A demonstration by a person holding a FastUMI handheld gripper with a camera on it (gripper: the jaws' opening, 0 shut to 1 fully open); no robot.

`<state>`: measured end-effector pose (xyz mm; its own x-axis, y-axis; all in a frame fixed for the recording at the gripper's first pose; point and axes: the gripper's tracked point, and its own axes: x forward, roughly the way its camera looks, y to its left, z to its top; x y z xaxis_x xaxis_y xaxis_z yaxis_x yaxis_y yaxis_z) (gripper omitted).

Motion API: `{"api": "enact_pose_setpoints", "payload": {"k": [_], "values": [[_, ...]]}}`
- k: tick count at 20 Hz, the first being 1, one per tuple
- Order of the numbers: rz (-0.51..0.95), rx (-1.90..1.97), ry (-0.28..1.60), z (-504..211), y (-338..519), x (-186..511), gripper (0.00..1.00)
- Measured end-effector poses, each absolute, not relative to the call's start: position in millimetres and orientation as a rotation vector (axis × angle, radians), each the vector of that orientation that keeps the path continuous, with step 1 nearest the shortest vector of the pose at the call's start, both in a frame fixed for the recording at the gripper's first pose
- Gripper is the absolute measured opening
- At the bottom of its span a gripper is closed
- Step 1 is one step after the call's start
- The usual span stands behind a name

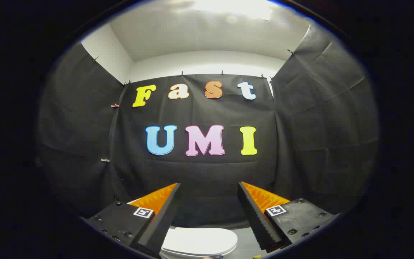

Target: Open the toilet lid.

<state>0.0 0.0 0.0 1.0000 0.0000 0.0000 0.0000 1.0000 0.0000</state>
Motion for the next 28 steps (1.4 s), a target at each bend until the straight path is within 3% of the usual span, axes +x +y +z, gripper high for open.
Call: {"api": "enact_pose_setpoints", "payload": {"k": [28], "values": [[-0.037,0.086,0.013,-17.0,-25.5,3.2,0.98]]}}
